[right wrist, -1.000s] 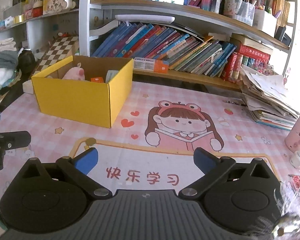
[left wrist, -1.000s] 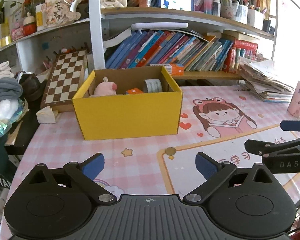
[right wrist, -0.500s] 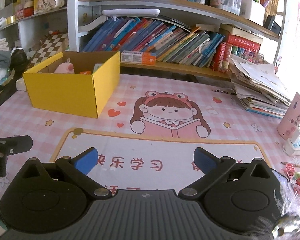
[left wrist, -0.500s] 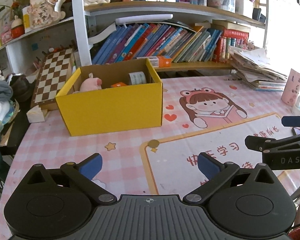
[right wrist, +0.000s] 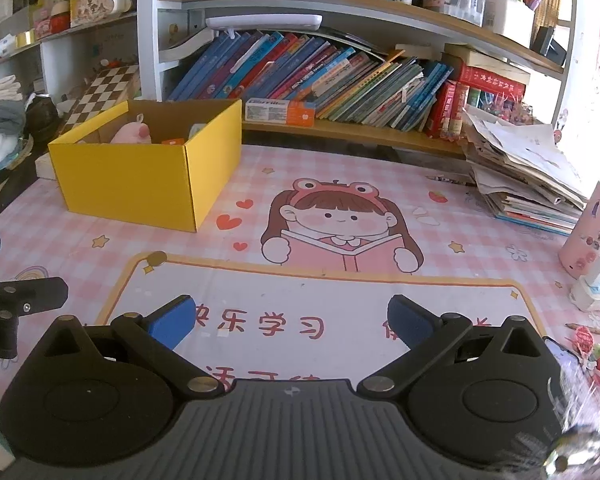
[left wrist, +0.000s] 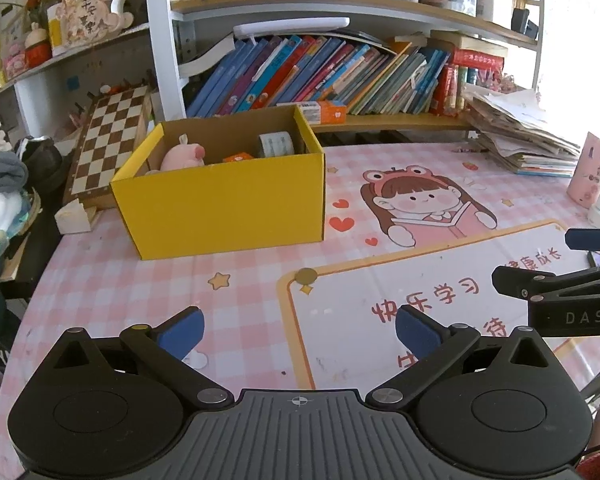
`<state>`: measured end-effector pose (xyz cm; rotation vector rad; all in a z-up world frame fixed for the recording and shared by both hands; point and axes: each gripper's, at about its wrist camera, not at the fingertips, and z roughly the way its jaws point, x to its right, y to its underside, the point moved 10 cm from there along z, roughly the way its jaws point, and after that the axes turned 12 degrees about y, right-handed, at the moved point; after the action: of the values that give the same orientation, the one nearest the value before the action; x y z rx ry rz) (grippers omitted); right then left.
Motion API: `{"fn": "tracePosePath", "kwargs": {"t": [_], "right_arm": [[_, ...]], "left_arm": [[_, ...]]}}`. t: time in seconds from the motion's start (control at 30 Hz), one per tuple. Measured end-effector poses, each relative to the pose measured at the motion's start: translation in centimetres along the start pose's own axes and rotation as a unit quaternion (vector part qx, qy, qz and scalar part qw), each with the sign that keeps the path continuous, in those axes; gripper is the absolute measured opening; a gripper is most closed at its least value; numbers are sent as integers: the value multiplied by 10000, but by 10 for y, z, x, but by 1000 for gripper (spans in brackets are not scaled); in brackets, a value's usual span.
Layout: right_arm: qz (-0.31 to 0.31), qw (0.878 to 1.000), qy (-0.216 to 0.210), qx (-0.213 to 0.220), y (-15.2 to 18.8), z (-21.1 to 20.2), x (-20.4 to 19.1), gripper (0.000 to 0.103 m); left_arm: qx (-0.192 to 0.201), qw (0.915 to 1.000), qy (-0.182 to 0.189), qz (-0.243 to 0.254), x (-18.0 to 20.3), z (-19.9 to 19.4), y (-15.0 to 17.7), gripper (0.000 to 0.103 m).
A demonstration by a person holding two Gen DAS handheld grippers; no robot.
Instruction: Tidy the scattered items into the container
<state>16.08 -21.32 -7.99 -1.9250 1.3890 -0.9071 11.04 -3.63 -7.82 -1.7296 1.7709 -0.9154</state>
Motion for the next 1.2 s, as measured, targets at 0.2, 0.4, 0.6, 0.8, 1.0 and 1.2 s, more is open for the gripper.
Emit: {"fn": "tracePosePath", "kwargs": {"t": [0.2,0.4,0.6,0.8,1.0,1.2], "right_arm": [[-15,10000,-38,0,-1,1,-1,103],[-34,10000,-60,-12,0,3,-1,103],[-39,10000,-74,-4,-1,3,-1,103],[-35,10000,-76,-2,-1,3,-2,103],[-39,9999,-93,-9,0,3,-2,103],[-47,9999,-115,-59,2,5,-3,103]], "left_arm": [[2,10000,-23,4,1,0,0,103],[6,10000,-41,7,1,-1,0,103],[7,10000,-50,9,2,-1,0,103],[3,10000,-59,-31,5,0,1,103],[-10,10000,-13,-72,7,0,3,103],[-5,10000,-34,-47,9,0,5,103]]}}
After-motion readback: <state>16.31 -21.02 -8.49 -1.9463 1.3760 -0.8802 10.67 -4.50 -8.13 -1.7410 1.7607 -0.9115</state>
